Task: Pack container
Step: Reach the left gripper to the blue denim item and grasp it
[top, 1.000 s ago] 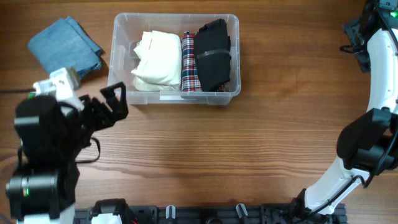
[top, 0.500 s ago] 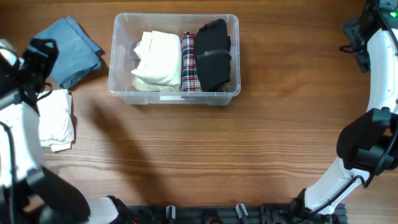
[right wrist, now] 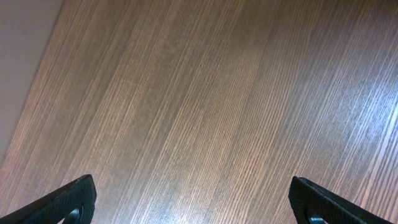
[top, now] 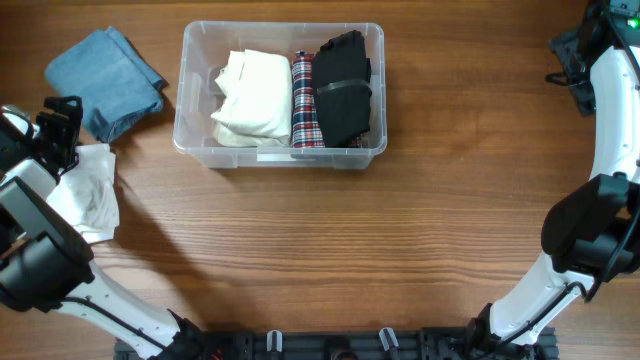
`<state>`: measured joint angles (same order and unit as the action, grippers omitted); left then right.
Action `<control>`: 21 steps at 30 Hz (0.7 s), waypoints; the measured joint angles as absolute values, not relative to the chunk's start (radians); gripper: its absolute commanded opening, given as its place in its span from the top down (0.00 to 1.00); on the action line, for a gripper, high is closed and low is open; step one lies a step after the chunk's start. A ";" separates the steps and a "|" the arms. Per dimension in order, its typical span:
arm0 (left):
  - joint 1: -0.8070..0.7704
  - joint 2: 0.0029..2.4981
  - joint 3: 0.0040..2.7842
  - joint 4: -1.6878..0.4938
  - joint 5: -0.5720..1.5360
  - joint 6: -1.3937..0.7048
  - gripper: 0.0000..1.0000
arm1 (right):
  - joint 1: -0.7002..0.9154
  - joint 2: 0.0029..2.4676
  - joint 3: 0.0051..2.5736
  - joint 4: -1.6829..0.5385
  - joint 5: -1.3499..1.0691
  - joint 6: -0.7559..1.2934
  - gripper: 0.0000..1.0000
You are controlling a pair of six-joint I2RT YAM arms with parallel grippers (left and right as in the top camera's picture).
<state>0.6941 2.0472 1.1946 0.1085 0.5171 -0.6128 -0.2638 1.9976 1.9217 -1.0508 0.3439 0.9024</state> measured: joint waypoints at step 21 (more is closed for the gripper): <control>0.583 2.186 1.316 0.110 0.410 -0.748 0.96 | -0.264 1.997 1.922 -1.051 0.344 0.902 0.00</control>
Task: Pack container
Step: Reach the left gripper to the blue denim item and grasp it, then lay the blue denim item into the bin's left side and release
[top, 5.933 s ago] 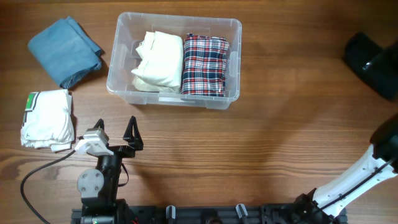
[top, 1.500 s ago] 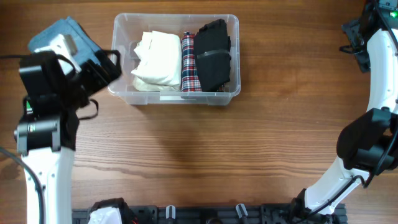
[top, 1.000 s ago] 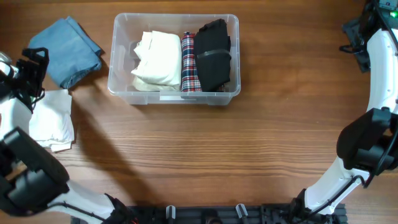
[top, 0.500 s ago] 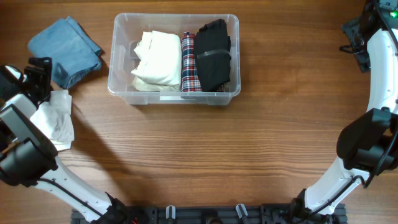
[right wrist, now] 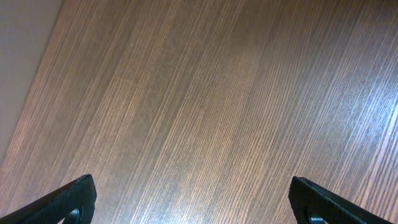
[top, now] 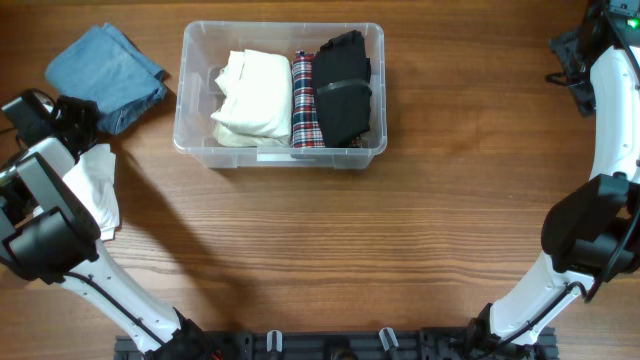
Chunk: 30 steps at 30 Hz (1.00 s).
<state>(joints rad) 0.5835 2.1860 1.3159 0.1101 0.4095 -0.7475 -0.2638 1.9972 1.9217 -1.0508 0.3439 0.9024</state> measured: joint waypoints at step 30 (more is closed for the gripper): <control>0.057 1.567 1.310 -0.398 0.671 -0.524 0.96 | -0.264 1.998 1.922 -1.051 0.344 0.902 0.00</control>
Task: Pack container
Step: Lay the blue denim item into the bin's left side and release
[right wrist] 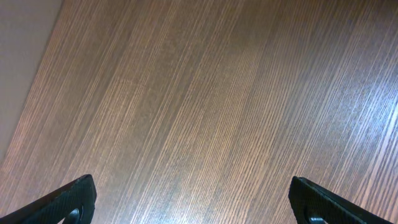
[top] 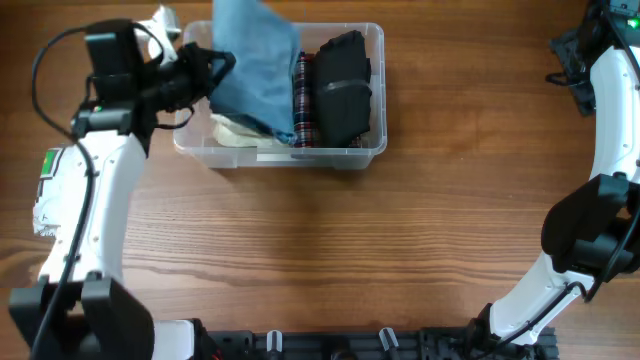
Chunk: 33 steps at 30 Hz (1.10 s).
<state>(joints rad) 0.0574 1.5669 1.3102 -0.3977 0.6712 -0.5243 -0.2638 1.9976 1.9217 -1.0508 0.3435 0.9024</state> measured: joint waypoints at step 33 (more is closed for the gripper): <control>0.010 1.486 1.323 -0.440 0.475 -0.465 0.70 | -0.264 1.998 1.922 -1.051 0.344 0.902 0.00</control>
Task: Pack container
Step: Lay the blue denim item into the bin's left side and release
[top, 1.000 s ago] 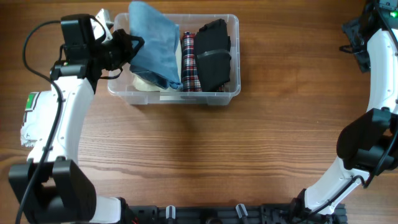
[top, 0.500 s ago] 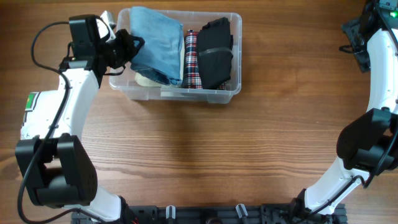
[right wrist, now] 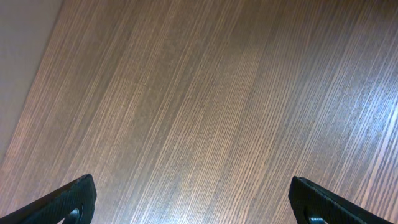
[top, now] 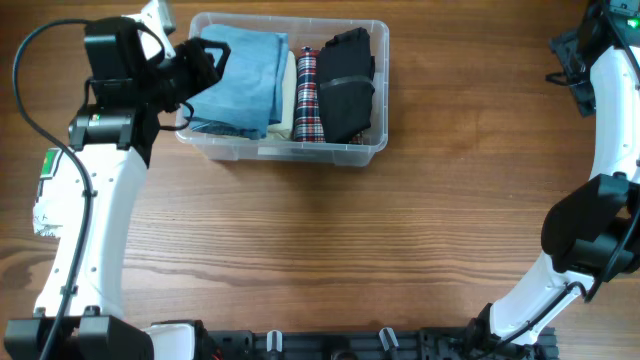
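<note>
A clear plastic container (top: 378, 150) stands at the back middle of the table. Inside, a folded blue denim cloth (top: 245, 80) lies on the left over a cream cloth (top: 286, 100). A plaid cloth (top: 308, 95) and a black cloth (top: 348, 85) fill the right. My left gripper (top: 207, 62) reaches over the container's left wall, with its fingers on the blue cloth's left edge. My right gripper (right wrist: 196, 202) stands wide open over bare wood at the table's far right, nothing between its fingers.
The left arm (top: 95, 230) runs along the table's left side, and the edge of a white cloth (top: 38, 215) peeks out beside it. The right arm (top: 610, 150) stands along the right edge. Wood table (top: 350, 250) lies in front of the container.
The blue cloth hung bunched from my left gripper above the container's left half. Now it lies spread flat inside, over the cream cloth. The gripper sits lower and slightly left. The right arm is unchanged.
The blue cloth first lay on the table at the far left, with my left gripper near it over a white cloth. The gripper then stood right beside the blue cloth. Later it held the cloth over the container, and now the cloth rests inside.
</note>
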`<state>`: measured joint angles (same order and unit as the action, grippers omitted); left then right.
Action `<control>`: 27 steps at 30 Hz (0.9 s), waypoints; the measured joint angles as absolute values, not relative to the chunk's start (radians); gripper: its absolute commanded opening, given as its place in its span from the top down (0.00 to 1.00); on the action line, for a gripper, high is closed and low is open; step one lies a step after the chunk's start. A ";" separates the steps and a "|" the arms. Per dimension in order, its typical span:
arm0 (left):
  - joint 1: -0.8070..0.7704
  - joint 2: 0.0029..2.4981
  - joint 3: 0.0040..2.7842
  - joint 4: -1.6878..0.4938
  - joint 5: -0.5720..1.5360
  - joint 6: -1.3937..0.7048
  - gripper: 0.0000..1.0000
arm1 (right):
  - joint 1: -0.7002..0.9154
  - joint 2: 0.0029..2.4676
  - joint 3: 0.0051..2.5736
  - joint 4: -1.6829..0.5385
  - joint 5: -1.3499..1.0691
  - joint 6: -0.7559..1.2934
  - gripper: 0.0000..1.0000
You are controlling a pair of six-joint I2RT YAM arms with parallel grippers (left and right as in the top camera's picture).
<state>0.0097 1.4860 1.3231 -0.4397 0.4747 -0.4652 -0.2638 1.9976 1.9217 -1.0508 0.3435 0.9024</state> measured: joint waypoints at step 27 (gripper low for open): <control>0.014 1.492 1.578 -1.143 -0.041 -0.385 0.33 | -0.264 1.998 1.922 -1.051 0.343 0.902 0.00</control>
<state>0.0143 1.4921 1.5780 -1.1435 -0.0414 -0.3855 -0.2638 1.9976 1.9217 -1.0512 0.3431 0.9020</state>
